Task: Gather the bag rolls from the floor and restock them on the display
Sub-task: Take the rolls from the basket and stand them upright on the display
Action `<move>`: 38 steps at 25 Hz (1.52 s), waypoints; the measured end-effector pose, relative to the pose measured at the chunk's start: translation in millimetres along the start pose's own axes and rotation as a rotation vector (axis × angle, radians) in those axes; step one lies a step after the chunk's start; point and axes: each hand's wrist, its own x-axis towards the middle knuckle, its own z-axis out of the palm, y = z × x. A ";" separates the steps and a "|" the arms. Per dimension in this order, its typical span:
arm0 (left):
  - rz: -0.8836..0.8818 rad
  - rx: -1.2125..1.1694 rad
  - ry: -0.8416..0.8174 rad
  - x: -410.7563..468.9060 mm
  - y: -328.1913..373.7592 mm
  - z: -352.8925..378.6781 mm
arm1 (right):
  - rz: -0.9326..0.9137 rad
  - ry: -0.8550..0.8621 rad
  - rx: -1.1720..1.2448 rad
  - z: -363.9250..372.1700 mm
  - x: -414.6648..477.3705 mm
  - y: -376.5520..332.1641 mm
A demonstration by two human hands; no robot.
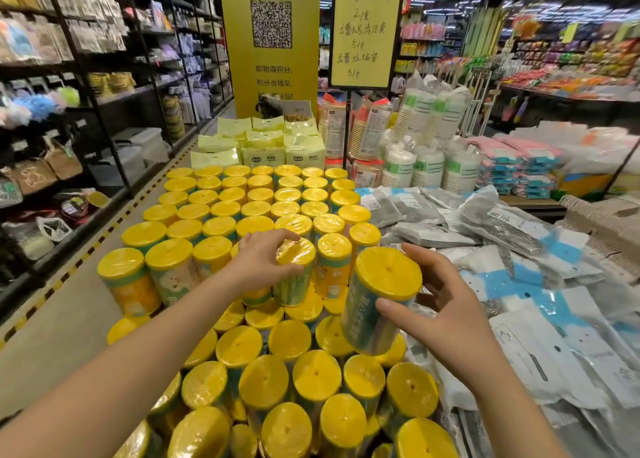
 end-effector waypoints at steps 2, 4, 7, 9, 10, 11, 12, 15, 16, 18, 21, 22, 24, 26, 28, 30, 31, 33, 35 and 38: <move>0.014 0.051 -0.009 4.8 -3.3 2.7 | 0.005 -0.001 -0.001 1.6 2.1 1.7; 0.019 0.123 -0.023 5.1 -2.4 2.5 | 0.009 -0.014 0.012 5.3 4.8 2.7; 0.005 0.230 0.036 0.6 0.3 3.8 | 0.007 -0.029 0.025 12.6 8.3 4.5; 0.025 0.282 0.067 -2.2 2.1 6.9 | 0.005 -0.043 0.020 16.9 10.5 7.6; 0.038 0.297 0.065 -3.9 3.3 7.9 | 0.006 -0.046 0.020 18.4 11.3 8.7; 0.037 0.301 0.053 -4.3 3.5 8.7 | 0.007 -0.048 0.019 19.7 11.9 9.6; 0.023 0.311 0.031 -3.9 4.5 8.0 | 0.005 -0.050 0.013 20.6 12.5 10.3; 0.006 0.214 0.062 -12.8 15.8 -1.8 | 0.014 -0.052 -0.010 20.6 14.3 12.4; 0.043 0.077 0.151 -22.7 24.8 -6.7 | 0.021 -0.048 -0.011 19.1 15.2 14.0; 0.155 -0.220 0.302 -52.5 52.5 -11.4 | 0.037 -0.034 -0.026 14.6 18.2 19.8; 0.110 -0.498 0.070 -94.6 93.5 6.5 | 0.052 -0.008 -0.091 10.8 23.3 29.3; 0.050 -0.590 -0.049 -98.8 101.3 18.2 | 0.052 0.007 -0.116 10.0 25.6 32.3; -0.041 -0.715 -0.194 -95.8 108.7 40.8 | 0.076 0.039 -0.142 8.9 32.3 40.7; -0.085 -0.822 -0.262 -93.1 113.6 58.9 | 0.120 0.077 -0.121 8.5 39.2 49.0; -0.126 -0.910 -0.280 -92.8 120.9 73.2 | 0.140 0.098 -0.095 9.4 47.7 57.4; -0.171 -0.968 -0.283 -90.9 128.0 84.2 | 0.161 0.113 -0.076 12.4 56.5 65.7; -0.195 -0.993 -0.279 -89.1 130.9 86.6 | 0.168 0.127 -0.077 15.1 61.1 69.1; -0.233 -1.021 -0.272 -82.9 132.1 89.3 | 0.186 0.143 -0.083 20.8 69.6 77.6; -0.257 -1.055 -0.269 -77.1 130.3 88.8 | 0.196 0.151 -0.096 26.7 77.4 87.4; -0.311 -1.127 -0.238 -69.8 124.4 95.9 | 0.205 0.151 -0.113 35.6 86.8 103.0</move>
